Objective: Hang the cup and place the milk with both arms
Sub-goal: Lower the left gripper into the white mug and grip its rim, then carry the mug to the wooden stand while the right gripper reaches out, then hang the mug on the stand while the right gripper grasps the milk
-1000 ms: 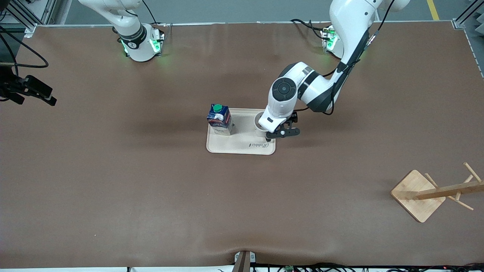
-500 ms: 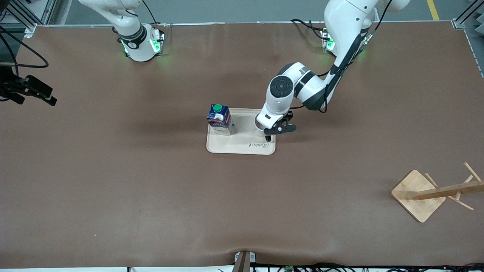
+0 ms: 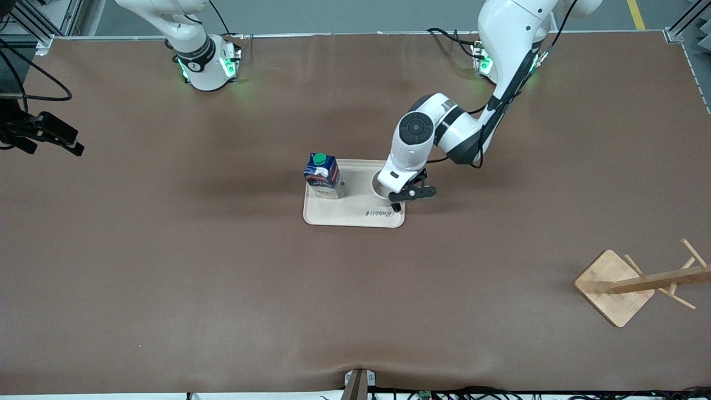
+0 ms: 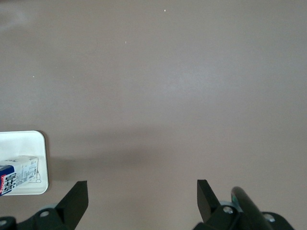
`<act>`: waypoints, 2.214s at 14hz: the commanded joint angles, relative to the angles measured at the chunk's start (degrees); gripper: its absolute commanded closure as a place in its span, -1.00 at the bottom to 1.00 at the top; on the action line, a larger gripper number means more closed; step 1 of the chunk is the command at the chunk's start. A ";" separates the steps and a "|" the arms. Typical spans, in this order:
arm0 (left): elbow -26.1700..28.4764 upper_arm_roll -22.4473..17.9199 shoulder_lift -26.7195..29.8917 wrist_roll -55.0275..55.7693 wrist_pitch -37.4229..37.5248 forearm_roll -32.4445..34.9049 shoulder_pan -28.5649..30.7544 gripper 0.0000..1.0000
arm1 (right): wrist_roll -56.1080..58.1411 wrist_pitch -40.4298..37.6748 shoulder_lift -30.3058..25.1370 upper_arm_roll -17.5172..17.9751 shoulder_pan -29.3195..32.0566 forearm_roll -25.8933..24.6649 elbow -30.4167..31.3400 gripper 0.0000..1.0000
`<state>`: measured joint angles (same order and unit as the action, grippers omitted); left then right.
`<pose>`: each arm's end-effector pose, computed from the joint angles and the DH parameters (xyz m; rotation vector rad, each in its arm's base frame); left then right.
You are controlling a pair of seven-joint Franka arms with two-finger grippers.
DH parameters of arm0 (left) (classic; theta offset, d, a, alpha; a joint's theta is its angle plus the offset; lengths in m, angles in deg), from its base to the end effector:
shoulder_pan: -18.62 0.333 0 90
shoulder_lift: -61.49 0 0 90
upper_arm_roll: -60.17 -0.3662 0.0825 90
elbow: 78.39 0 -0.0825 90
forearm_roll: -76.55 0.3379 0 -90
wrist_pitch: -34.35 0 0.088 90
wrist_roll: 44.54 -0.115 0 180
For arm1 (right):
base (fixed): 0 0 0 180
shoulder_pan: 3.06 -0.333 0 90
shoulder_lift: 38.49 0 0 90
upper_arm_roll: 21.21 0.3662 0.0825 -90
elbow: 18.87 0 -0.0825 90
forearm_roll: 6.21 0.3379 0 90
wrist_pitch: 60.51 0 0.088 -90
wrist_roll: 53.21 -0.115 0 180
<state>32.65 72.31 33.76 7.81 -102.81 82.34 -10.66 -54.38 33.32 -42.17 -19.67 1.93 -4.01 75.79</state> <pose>0.4686 -0.3955 0.3073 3.1238 0.2173 -0.0502 0.4911 -0.0249 0.6700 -3.1023 0.1277 -0.0783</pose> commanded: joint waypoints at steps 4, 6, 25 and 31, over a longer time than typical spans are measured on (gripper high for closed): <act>-8.45 -0.27 4.70 1.09 10.12 1.24 4.05 1.00 | 0.19 0.21 2.45 0.82 1.51 -0.62 -2.10 -1.00; -13.90 -0.27 4.97 -0.66 15.40 1.33 6.60 1.00 | 0.63 0.47 3.33 0.82 2.56 0.26 -2.19 -1.00; -22.54 -0.71 10.59 -47.76 25.35 2.30 35.17 1.00 | -8.48 1.09 18.45 1.18 -6.30 6.06 -3.25 -1.00; -22.36 -0.89 13.49 -70.60 30.28 2.30 42.20 1.00 | -22.35 4.85 16.79 1.18 -20.17 9.75 3.94 -1.00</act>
<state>9.85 71.11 45.91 -56.92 -73.64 83.58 29.81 -70.74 35.84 -23.13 -18.01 -13.52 4.72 75.59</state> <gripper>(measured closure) 0.952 0.000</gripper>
